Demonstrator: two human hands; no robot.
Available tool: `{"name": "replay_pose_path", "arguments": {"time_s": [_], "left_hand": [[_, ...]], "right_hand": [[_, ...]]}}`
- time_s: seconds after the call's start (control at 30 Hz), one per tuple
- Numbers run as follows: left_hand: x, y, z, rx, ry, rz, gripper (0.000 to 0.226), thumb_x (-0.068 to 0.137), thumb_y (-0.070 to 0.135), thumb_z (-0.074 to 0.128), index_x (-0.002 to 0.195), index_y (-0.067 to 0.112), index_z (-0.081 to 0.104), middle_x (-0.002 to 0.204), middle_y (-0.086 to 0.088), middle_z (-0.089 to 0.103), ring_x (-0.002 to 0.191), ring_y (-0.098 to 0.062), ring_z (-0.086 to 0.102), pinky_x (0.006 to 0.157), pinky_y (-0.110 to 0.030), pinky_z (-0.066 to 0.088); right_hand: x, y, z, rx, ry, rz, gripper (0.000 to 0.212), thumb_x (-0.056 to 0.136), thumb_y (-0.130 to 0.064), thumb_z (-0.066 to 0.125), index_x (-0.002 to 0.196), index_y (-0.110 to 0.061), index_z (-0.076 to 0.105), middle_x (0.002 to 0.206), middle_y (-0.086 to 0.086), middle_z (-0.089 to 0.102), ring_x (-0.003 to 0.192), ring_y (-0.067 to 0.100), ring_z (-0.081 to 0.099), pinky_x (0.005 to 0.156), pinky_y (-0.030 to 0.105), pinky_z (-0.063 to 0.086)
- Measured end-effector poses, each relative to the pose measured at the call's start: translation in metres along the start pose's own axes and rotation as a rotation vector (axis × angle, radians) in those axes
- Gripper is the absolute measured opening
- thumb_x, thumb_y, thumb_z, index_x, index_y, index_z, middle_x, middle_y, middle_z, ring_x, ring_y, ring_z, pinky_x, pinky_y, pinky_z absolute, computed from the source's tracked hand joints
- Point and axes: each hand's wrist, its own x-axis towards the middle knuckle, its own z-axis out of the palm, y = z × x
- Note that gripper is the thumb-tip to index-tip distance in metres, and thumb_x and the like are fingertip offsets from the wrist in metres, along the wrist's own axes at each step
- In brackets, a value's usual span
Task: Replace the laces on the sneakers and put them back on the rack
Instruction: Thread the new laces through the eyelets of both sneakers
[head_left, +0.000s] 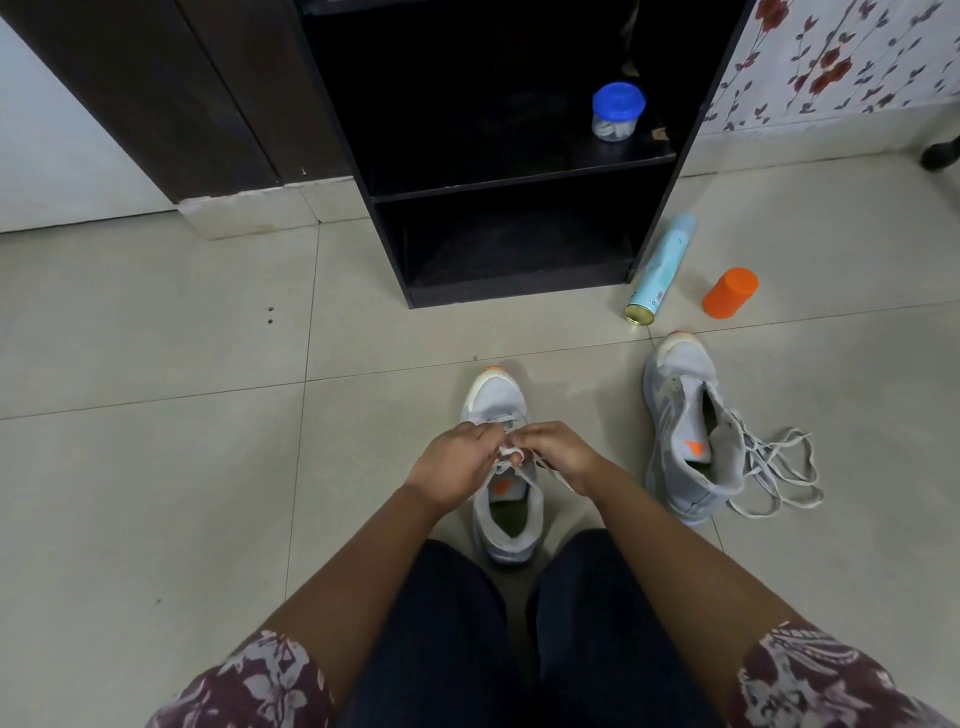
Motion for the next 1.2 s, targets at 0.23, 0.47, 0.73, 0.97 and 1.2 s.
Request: {"name": "replay_pose_path", "arguments": {"time_s": [0.23, 0.47, 0.73, 0.97, 1.2], "left_hand": [[0.009, 0.003, -0.006, -0.877, -0.179, -0.668, 0.028, 0.078, -0.001, 0.067, 0.067, 0.014, 0.046, 0.071, -0.004, 0.056, 0.065, -0.014, 0.052, 0.057, -0.02, 0.039], [0.01, 0.002, -0.007, -1.251, -0.233, -1.024, 0.026, 0.082, -0.004, 0.059, 0.068, 0.014, 0.047, 0.06, 0.0, 0.04, 0.052, -0.01, 0.03, 0.05, -0.023, 0.025], [0.003, 0.009, -0.008, -1.161, -0.127, -0.962, 0.016, 0.083, 0.002, 0.067, 0.075, 0.007, 0.056, 0.081, -0.005, 0.064, 0.076, -0.016, 0.06, 0.063, -0.024, 0.051], [-0.008, -0.001, -0.002, -1.183, 0.068, -1.106, 0.01, 0.093, 0.007, 0.057, 0.085, 0.004, 0.055, 0.086, -0.007, 0.064, 0.067, -0.019, 0.061, 0.056, -0.031, 0.056], [-0.019, -0.015, 0.015, -0.779, -0.053, -0.932, 0.009, 0.091, 0.008, 0.058, 0.084, 0.011, 0.063, 0.08, -0.005, 0.062, 0.063, -0.016, 0.054, 0.056, -0.027, 0.053]], "right_hand": [[-0.008, 0.006, 0.008, -0.164, 0.129, -0.124, 0.01, 0.098, -0.015, 0.049, 0.09, -0.012, 0.056, 0.091, 0.001, 0.059, 0.087, 0.016, 0.056, 0.071, 0.017, 0.045], [-0.034, 0.025, 0.024, -0.409, 0.24, -0.169, 0.035, 0.095, -0.05, 0.047, 0.091, -0.02, 0.064, 0.092, -0.002, 0.068, 0.087, 0.016, 0.062, 0.08, 0.034, 0.048], [-0.029, 0.019, 0.023, -0.11, 0.303, -0.121, 0.009, 0.079, -0.021, 0.077, 0.072, -0.019, 0.072, 0.08, -0.002, 0.074, 0.08, 0.014, 0.068, 0.082, 0.031, 0.056], [-0.037, 0.021, -0.009, 0.12, 0.355, 0.063, 0.021, 0.081, -0.01, 0.068, 0.063, -0.012, 0.057, 0.06, 0.003, 0.059, 0.053, 0.012, 0.046, 0.051, 0.022, 0.035], [-0.035, 0.03, 0.002, 0.304, 0.348, 0.146, 0.019, 0.085, -0.005, 0.055, 0.07, -0.015, 0.049, 0.067, 0.007, 0.051, 0.056, 0.017, 0.044, 0.05, 0.023, 0.031]]}}
